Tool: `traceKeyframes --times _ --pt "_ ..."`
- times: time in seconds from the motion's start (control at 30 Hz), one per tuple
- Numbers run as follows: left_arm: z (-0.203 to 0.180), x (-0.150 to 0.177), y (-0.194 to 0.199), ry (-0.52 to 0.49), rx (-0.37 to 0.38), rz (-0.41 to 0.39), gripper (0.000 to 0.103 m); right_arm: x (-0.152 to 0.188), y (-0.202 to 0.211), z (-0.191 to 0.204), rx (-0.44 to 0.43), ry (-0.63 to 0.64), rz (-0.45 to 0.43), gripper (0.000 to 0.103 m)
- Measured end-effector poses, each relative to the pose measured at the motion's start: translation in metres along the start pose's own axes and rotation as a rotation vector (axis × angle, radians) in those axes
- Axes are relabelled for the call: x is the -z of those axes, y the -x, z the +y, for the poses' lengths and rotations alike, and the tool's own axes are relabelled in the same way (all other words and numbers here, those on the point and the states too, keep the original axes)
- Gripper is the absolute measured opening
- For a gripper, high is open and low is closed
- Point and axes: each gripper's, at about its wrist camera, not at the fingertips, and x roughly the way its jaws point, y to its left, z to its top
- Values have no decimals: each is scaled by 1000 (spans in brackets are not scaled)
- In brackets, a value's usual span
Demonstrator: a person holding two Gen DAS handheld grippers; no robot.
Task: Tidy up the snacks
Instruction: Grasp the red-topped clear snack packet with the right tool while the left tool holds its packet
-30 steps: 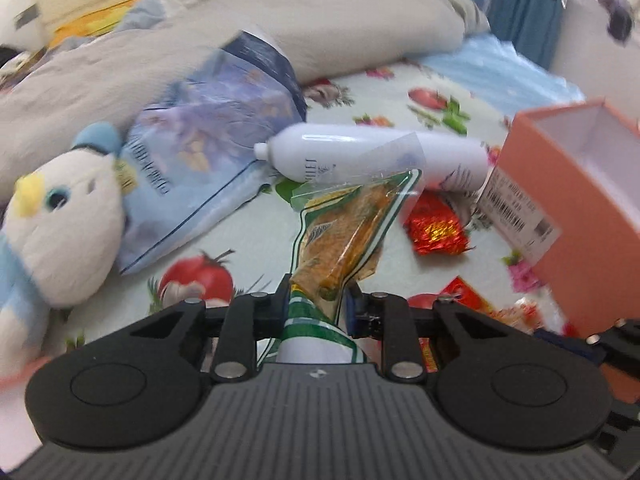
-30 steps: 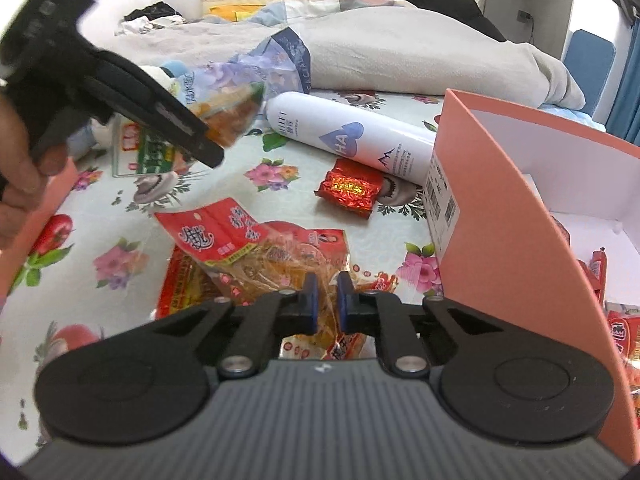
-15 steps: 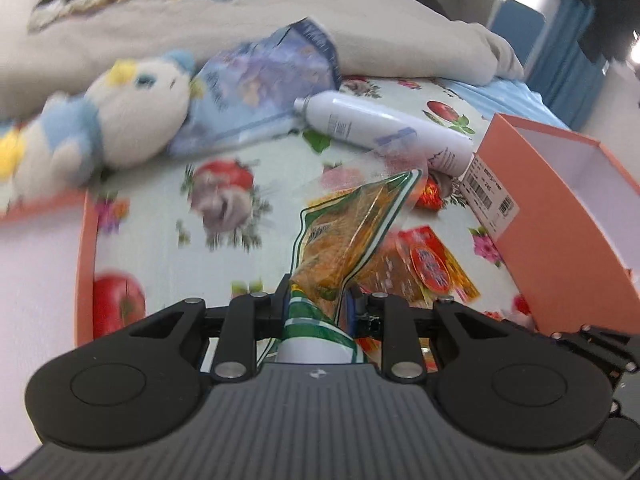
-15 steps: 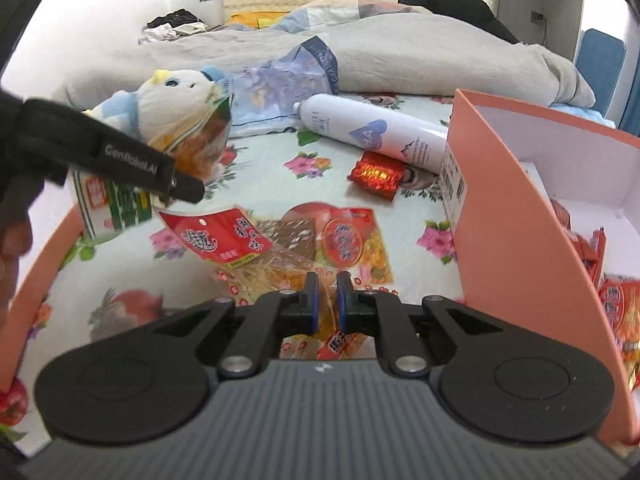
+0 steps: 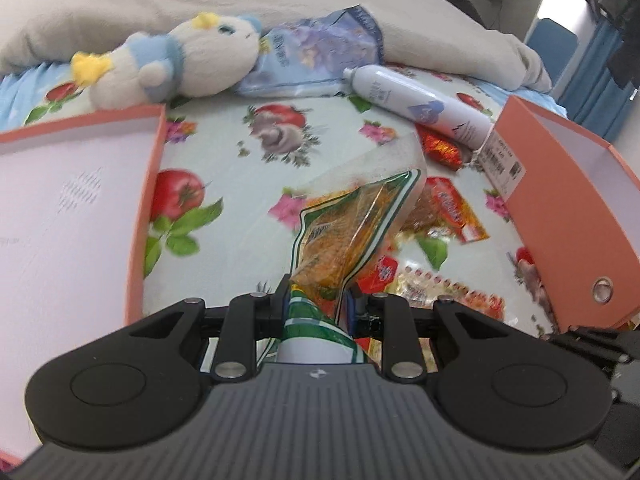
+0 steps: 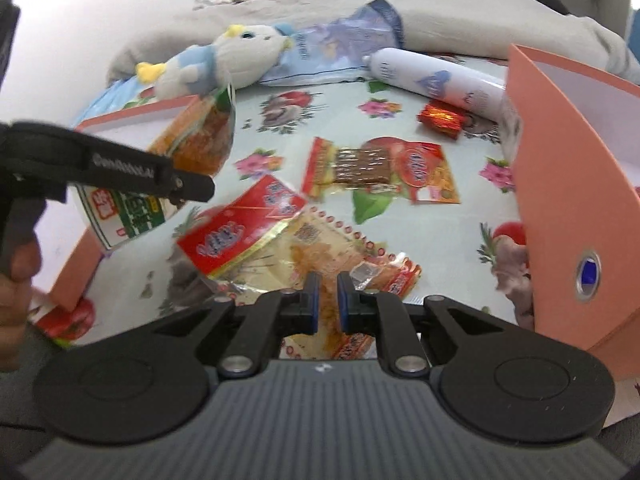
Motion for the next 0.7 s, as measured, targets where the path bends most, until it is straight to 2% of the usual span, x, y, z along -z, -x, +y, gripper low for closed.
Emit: traceKeyframes --times 0.03,0.07,0.1,0.17,0.33,0.47,0.7 --pt "2 3 -1 5 -3 5 28 -1 0 1 -12 15 9 15" --pt "4 6 -2 8 -6 7 28 -3 0 0 -25 29 14 28" --pt "6 8 -2 12 -10 7 28 -4 0 0 -38 44 11 53" --pt "9 12 -3 25 -17 9 28 -5 2 -4 -58 57 -15 79" --pt "15 17 -4 48 -23 10 29 -10 -6 -5 -123 152 15 80" --pt "17 21 -6 58 -25 16 29 -12 -15 1 -124 267 22 83" --pt "17 25 -7 67 -21 12 29 -17 -28 0 -144 386 65 83"
